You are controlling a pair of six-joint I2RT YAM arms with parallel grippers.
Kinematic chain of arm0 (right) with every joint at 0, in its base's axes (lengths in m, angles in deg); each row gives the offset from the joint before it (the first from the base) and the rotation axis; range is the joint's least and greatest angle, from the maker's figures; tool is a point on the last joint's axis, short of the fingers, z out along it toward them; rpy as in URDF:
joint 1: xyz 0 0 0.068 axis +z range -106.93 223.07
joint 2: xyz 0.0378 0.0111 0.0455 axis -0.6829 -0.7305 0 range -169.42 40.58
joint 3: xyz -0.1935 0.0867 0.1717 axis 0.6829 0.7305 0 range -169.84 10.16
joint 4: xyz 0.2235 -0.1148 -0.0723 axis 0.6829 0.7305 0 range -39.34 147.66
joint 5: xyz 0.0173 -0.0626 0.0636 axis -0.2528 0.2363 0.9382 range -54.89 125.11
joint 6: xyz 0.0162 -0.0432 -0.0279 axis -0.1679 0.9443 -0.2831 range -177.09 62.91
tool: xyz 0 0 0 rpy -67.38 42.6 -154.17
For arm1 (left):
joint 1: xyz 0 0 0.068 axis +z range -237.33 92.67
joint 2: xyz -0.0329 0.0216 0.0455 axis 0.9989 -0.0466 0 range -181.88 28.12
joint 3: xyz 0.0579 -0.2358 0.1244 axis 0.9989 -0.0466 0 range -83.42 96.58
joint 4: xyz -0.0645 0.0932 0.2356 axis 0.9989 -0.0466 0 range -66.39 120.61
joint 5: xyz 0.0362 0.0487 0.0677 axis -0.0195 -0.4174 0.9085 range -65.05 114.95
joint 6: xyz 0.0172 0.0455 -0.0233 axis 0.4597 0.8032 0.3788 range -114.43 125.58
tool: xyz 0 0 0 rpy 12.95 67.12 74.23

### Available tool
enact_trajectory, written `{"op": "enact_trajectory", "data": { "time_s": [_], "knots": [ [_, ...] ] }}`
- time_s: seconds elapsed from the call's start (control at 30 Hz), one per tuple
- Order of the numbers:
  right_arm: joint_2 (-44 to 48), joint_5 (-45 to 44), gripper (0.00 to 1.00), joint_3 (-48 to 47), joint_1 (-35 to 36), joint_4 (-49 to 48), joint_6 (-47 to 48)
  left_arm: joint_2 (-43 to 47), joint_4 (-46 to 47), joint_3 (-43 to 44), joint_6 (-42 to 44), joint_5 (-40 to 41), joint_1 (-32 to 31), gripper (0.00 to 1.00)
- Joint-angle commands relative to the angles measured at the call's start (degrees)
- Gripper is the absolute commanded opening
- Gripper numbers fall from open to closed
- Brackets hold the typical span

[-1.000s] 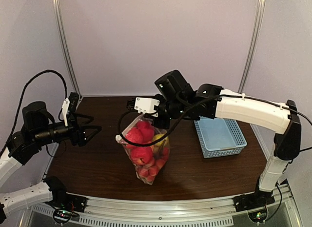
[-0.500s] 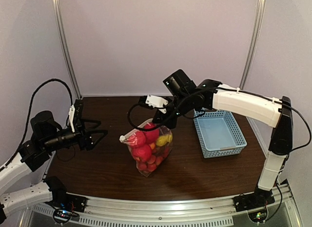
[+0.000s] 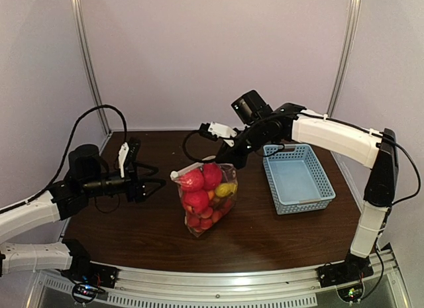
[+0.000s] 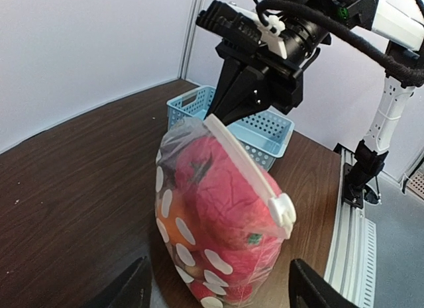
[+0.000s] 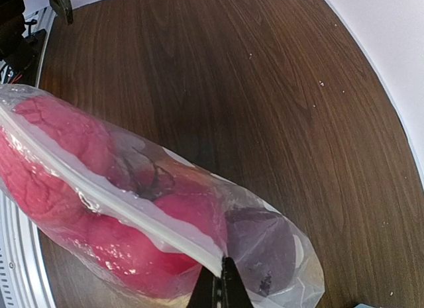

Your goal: Open the zip-top bag and remove the fake food

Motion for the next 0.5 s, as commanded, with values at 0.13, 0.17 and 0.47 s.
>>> {"op": "enact_trajectory", "data": {
  "time_s": [0.13, 0.17, 0.47],
  "knots": [
    [-1.75, 2.74, 0.0, -2.14, -0.75, 0.77, -1.89, -7.59, 4.55, 5.51, 3.8, -1.56, -5.1, 0.69],
    [-1.81, 2.78, 0.0, -2.06, -0.81, 0.74, -1.96, -8.32, 4.5, 6.04, 3.86, -1.99, -5.12, 0.66],
    [-1.05, 2.56, 0.0, -1.37, -0.98, 0.56, -1.9, -10.79, 6.31, 6.67, 2.5, -0.33, -5.16, 0.39]
  ]
}}
